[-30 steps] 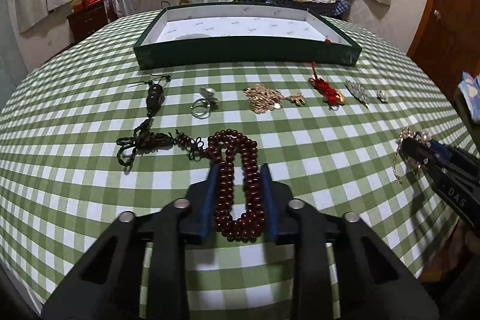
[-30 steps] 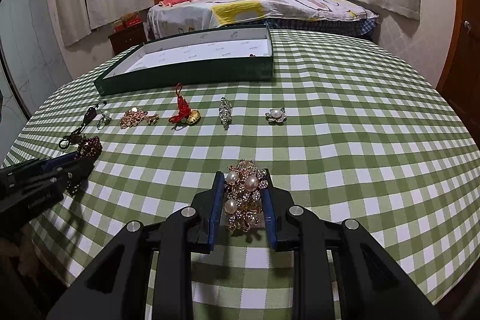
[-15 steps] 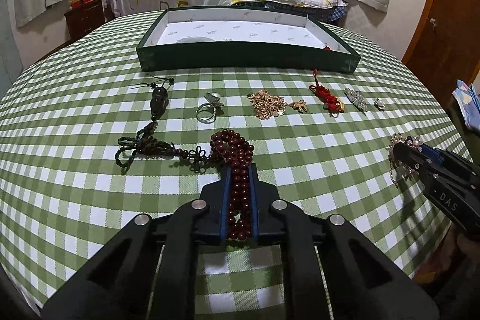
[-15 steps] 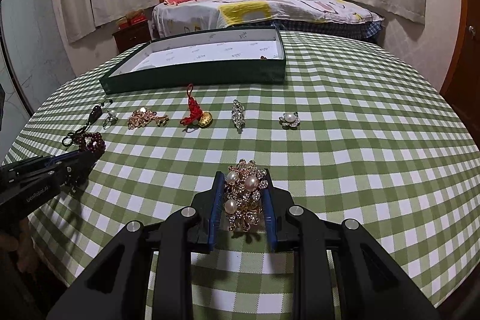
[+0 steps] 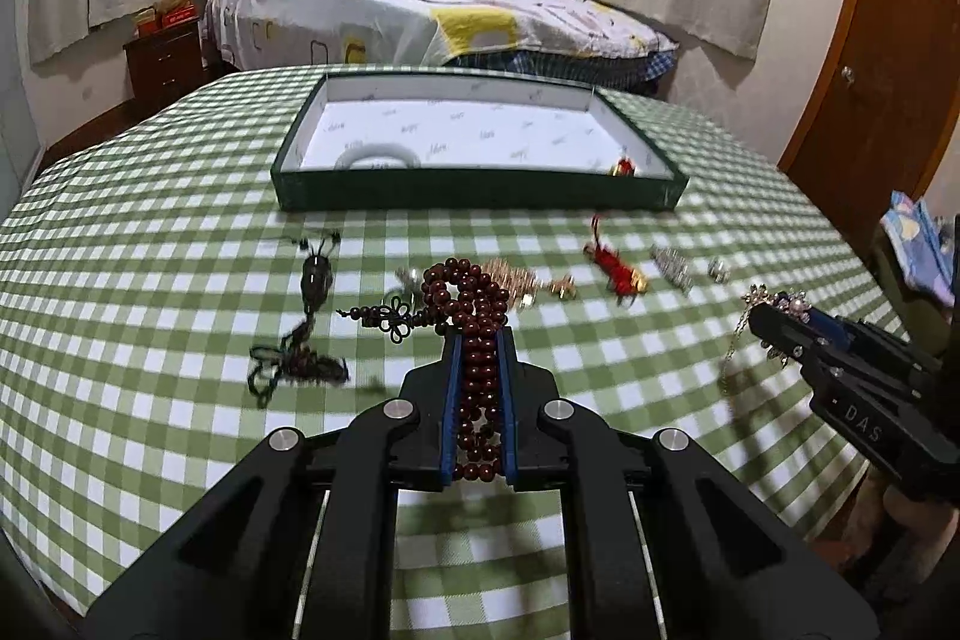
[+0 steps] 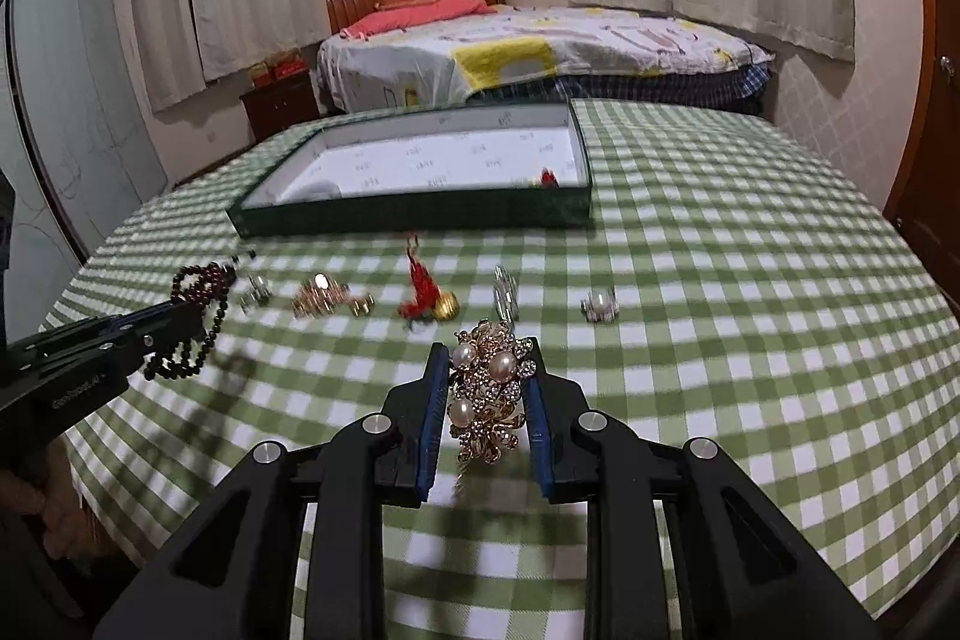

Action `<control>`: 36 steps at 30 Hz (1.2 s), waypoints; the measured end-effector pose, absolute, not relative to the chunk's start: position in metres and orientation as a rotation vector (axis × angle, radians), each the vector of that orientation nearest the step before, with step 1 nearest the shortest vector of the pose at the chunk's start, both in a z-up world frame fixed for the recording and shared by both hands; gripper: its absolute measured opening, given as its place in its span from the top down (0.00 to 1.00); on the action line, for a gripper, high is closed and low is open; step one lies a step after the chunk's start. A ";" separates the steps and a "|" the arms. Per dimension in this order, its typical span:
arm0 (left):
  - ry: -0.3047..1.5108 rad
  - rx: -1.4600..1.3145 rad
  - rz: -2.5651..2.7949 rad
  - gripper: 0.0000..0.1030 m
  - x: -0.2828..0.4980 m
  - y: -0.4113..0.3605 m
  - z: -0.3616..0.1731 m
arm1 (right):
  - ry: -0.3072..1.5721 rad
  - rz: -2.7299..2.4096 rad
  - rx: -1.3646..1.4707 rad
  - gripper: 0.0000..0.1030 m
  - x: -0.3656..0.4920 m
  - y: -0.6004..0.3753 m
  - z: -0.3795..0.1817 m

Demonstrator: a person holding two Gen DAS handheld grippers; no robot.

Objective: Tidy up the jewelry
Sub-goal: 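Carry the bead bracelet with the left tool into the box while the right tool carries the brooch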

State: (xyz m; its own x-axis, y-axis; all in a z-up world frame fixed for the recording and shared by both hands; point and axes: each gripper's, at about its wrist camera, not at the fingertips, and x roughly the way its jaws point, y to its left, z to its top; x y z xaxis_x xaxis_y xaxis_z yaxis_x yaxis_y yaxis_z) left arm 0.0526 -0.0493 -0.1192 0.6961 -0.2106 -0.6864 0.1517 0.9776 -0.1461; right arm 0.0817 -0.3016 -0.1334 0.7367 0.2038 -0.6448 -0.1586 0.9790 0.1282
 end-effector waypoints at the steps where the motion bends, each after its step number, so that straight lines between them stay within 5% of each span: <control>1: 0.767 -0.085 -0.203 0.89 0.054 -0.049 -0.115 | 0.703 0.204 0.069 0.76 0.083 -0.301 -0.128; 24: 0.553 -0.131 -0.216 0.89 0.187 -0.058 -0.039 | 0.466 0.260 0.048 0.76 0.204 -0.275 -0.039; 36: 0.732 -0.103 -0.207 0.89 0.242 -0.072 -0.120 | 0.653 0.265 0.056 0.76 0.254 -0.265 -0.116</control>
State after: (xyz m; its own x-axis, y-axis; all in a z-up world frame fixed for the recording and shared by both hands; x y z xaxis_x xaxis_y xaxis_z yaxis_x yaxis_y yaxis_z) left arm 0.2422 -0.0724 -0.1197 0.7247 -0.2232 -0.6520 0.1516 0.9746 -0.1651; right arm 0.2538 -0.2650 -0.1157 0.7621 0.2608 -0.5926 -0.2255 0.9649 0.1346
